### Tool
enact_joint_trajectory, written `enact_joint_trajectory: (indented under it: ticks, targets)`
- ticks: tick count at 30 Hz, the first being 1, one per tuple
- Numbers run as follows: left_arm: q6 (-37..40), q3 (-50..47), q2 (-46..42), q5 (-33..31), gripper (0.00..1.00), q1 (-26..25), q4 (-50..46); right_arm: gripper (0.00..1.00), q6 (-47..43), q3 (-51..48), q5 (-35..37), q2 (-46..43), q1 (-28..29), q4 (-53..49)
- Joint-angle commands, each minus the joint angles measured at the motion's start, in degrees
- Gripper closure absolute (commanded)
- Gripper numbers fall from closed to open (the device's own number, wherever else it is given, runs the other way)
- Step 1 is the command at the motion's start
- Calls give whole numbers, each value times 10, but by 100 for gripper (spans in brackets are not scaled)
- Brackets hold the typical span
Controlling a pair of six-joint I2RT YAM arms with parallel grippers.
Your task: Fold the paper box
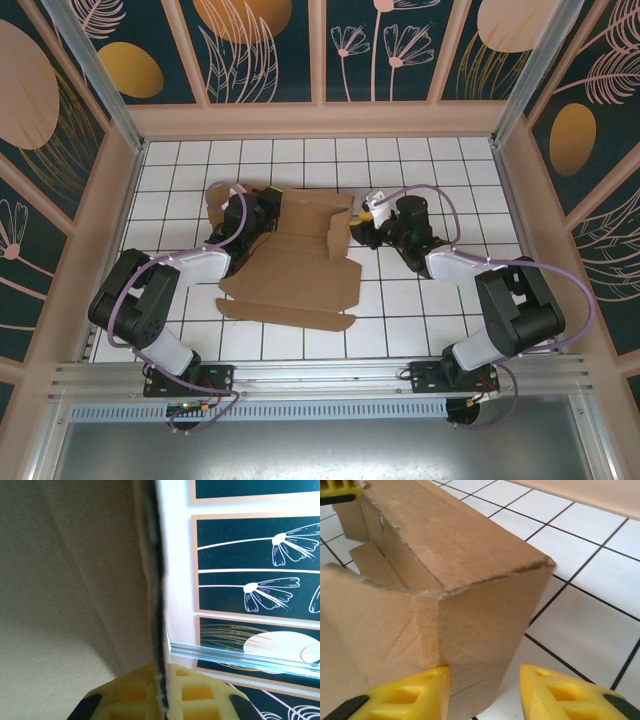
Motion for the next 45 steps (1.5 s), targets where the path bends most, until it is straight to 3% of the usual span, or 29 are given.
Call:
enact_joint_trajectory:
  ticks: [1, 5, 18, 26, 38, 45]
  targets:
    - [21, -9, -5, 11, 100, -4, -12, 57, -17, 0, -3, 0, 20, 5]
    - [23, -10, -7, 7, 100, -4, -11, 56, -13, -1, 21, -8, 30, 2]
    - [32, -9, -5, 6, 100, -4, -4, 46, -1, -13, -70, -28, 32, 8]
    - [32, -10, -4, 4, 100, -4, 1, 49, -4, -8, -99, -34, 26, -11]
    - [30, -22, -12, 17, 100, -4, 27, 41, 48, 56, 90, 61, 36, -27]
    - [25, -30, -13, 29, 100, -4, 48, 44, 49, 72, 190, 98, 65, -11]
